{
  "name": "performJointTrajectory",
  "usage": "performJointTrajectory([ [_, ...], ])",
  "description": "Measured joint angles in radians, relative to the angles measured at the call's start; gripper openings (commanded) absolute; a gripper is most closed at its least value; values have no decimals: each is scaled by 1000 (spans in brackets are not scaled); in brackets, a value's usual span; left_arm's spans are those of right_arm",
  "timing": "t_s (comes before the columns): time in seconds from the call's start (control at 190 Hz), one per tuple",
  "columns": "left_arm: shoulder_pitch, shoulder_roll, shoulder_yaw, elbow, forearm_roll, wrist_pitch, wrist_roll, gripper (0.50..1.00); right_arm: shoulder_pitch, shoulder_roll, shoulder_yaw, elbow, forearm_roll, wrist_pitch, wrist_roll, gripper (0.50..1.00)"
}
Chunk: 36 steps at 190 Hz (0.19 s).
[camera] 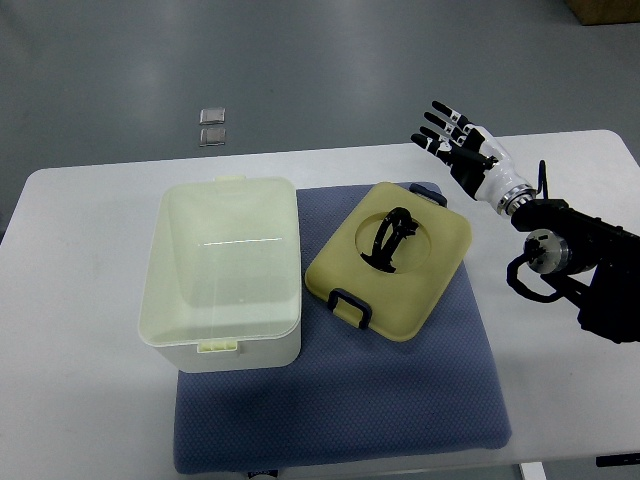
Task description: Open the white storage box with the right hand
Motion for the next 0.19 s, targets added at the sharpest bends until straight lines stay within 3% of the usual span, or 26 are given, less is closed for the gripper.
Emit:
performJointTrajectory([
  [0.189, 0, 0, 0, 0, 0, 0, 0, 1000, -18, 36, 1, -50, 0, -2, 54, 928],
])
